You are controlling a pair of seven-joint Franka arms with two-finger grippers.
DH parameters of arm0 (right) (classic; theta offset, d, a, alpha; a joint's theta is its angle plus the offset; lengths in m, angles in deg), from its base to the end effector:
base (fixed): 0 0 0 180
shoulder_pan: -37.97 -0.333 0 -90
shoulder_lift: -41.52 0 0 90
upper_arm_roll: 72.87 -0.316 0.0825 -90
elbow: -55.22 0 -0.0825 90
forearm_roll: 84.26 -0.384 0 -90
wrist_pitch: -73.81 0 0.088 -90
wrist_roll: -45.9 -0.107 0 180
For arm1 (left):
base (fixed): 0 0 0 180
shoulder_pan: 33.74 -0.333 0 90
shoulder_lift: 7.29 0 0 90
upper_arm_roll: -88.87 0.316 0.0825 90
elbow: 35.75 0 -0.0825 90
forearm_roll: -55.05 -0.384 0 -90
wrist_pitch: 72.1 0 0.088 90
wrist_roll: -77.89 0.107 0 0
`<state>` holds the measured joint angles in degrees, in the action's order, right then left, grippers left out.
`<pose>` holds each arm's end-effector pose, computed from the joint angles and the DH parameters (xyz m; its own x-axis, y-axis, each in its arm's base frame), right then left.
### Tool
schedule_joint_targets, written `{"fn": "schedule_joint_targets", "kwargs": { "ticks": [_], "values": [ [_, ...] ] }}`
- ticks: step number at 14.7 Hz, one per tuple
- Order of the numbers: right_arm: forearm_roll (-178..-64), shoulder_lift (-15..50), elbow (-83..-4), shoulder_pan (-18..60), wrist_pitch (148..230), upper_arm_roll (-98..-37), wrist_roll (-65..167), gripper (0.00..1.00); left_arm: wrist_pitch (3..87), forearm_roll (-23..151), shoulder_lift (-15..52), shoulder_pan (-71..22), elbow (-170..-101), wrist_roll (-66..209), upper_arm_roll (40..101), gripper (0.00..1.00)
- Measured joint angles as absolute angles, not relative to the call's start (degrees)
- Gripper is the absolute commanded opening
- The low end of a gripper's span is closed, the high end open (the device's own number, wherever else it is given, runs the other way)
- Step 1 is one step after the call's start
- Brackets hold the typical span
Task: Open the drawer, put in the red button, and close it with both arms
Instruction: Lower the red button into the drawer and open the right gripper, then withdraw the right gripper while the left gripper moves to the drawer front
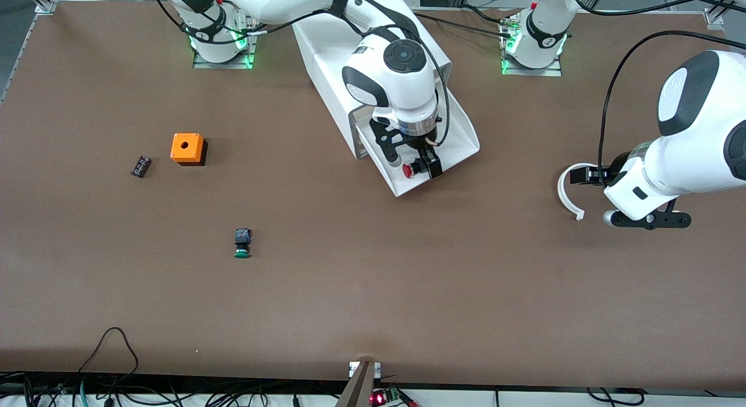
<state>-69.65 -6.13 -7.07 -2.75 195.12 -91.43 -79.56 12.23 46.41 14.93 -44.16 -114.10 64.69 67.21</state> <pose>0.4829 0.6198 0.3626 0.3929 -0.9103 -0.1307 -0.9108 -0.3655 -0.1921 0.6369 -0.0693 0.4910 0.9684 0.0444 -0.2453 0.0288 -0.9974 -0.0667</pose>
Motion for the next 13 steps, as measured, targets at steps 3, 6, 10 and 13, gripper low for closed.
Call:
{"fn": "schedule_joint_targets", "kwargs": {
  "ticks": [3,6,10,13],
  "values": [
    [-69.65,-5.42,-4.24,-1.43,190.67,-91.20,-74.89,1.00,14.65,47.74,15.08,-43.90,-114.26,59.63,67.04,0.99],
    [-70.98,-3.72,-3.42,3.49,187.77,-91.68,-64.41,1.00,18.37,49.38,15.40,-43.65,-116.03,55.15,66.97,0.96],
    [-77.64,-1.31,-3.24,12.20,184.24,-91.85,-44.90,1.00,26.16,50.40,16.02,-43.40,-120.67,48.70,65.55,0.96],
    [-79.74,-0.87,-3.40,18.19,179.16,-91.91,-30.59,1.00,34.92,50.52,16.39,-43.22,-125.64,42.31,63.31,0.96]
  ]
}}
